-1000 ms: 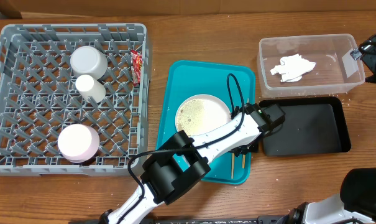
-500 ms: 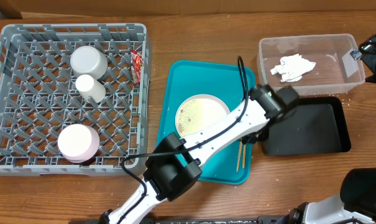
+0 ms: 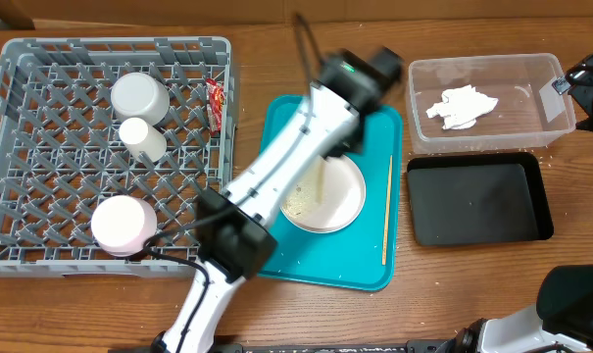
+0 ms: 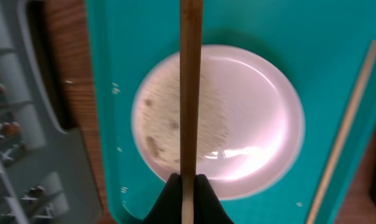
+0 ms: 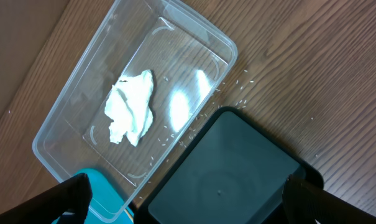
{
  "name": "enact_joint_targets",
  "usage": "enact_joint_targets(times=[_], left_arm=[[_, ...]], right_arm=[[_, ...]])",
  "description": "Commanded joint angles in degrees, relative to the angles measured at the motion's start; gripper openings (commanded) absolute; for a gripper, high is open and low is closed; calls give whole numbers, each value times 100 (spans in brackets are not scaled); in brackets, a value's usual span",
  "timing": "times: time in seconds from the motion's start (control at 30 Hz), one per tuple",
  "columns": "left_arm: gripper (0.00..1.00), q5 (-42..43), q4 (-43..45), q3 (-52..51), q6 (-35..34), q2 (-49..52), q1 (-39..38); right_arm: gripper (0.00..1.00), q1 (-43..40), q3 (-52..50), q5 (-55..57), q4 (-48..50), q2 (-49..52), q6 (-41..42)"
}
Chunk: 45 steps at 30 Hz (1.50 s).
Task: Sort waste into correct bins and load items into the dishwasher
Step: 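Carry the chopsticks to the dish rack and insert them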
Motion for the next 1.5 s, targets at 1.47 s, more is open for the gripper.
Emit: enact_joint_targets(times=[1.47], left_arm=[[27,756,643,-1609,2610,-570,3139]], right_arm=[[100,-2,83,-26,17,-101,-20]])
